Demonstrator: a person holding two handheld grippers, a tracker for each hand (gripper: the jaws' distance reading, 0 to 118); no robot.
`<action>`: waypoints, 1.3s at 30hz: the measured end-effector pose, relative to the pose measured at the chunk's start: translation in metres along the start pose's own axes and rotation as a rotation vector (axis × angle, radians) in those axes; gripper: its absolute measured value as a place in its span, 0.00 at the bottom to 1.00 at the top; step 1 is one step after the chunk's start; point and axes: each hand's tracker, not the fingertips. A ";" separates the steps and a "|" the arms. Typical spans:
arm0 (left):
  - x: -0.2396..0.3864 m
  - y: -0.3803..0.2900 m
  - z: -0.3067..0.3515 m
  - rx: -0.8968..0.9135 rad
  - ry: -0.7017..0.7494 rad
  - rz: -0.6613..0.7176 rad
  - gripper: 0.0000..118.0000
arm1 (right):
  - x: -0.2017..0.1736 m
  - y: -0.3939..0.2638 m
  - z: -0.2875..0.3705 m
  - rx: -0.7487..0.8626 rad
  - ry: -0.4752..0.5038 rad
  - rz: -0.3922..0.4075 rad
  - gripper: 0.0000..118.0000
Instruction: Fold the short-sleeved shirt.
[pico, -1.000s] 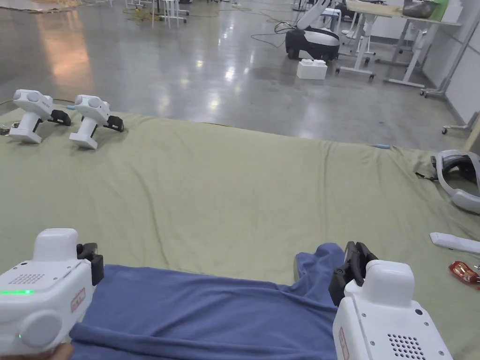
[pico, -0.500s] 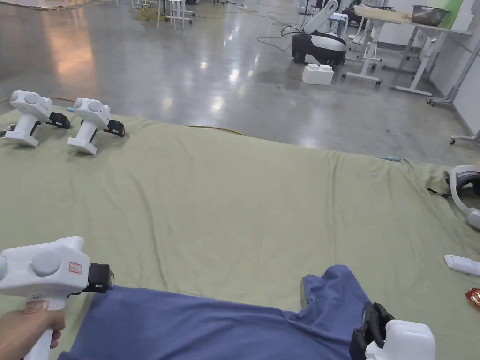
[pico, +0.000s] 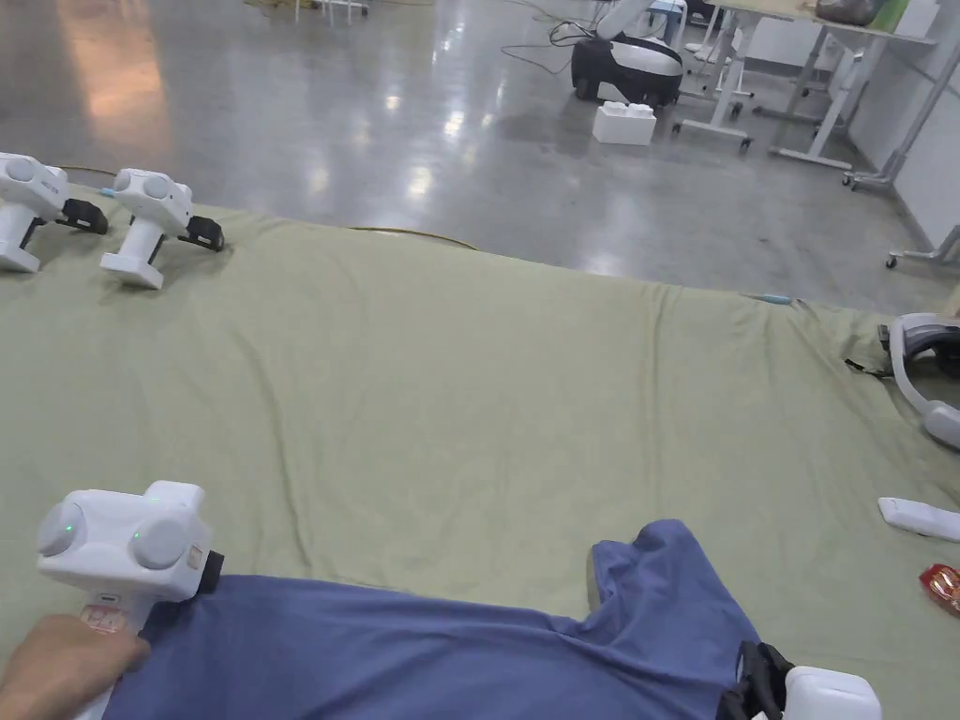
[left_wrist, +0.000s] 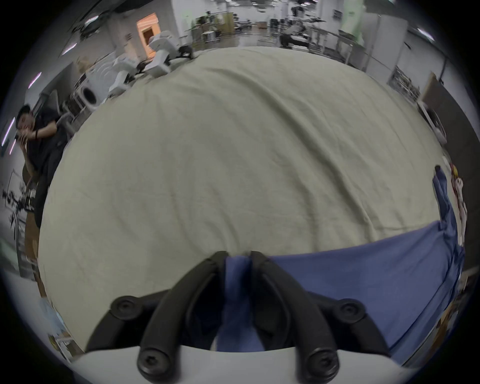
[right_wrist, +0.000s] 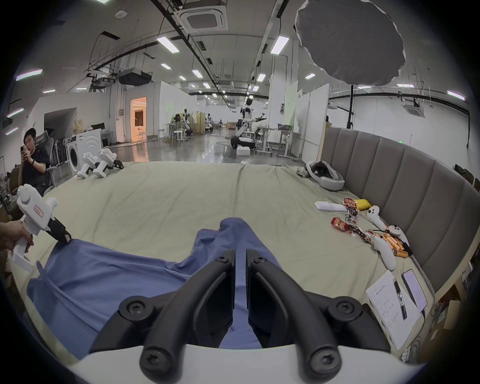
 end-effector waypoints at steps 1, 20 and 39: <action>-0.001 0.000 -0.001 -0.002 -0.010 -0.005 0.08 | 0.002 0.000 -0.005 -0.013 -0.004 0.002 0.09; 0.002 -0.025 0.080 0.197 -0.071 0.054 0.06 | 0.061 0.032 -0.225 -0.637 0.067 0.128 0.62; -0.014 -0.032 0.079 0.225 -0.085 0.103 0.06 | 0.062 0.020 -0.196 -0.570 0.100 0.029 0.03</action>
